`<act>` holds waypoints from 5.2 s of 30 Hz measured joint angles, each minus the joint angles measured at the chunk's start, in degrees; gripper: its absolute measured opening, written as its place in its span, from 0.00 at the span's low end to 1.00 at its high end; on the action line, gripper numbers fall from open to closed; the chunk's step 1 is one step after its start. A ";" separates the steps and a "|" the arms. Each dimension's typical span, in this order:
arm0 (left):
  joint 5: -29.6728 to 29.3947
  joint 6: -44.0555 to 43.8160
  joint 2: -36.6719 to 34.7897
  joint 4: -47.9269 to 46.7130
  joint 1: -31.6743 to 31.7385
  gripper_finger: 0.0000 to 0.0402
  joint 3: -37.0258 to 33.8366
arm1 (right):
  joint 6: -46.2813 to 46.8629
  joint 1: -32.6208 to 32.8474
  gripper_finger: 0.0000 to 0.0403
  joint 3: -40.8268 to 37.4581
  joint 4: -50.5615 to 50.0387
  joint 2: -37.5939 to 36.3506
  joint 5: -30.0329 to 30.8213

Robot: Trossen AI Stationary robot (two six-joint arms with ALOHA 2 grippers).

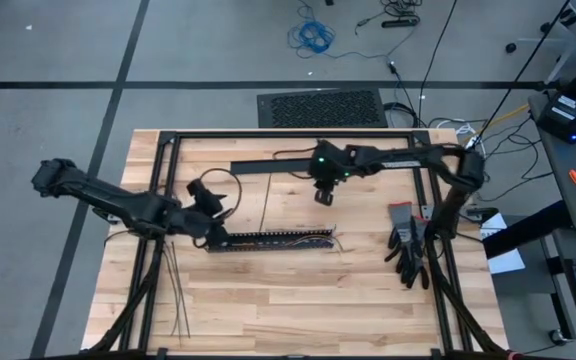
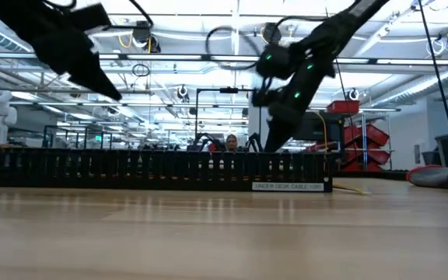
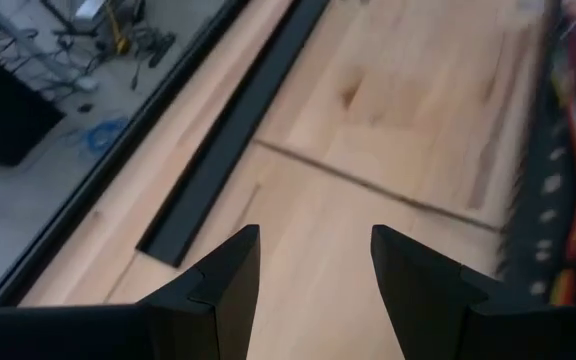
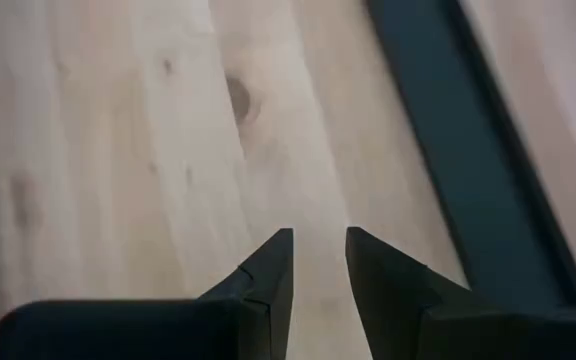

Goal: Ziptie cables
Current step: Close the black cable duct

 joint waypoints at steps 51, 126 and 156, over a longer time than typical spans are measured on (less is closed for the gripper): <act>-0.11 -6.12 -2.66 -7.01 -0.58 0.47 -0.21 | -12.24 -8.97 0.09 23.58 -16.21 23.44 -3.37; -12.83 21.04 -2.39 40.10 -7.31 0.47 -19.38 | 24.45 28.28 0.32 -4.37 -32.44 -14.53 16.36; -12.90 21.54 -2.39 41.38 -7.31 0.47 -19.38 | 39.11 34.92 0.41 -23.69 -18.58 -14.51 28.73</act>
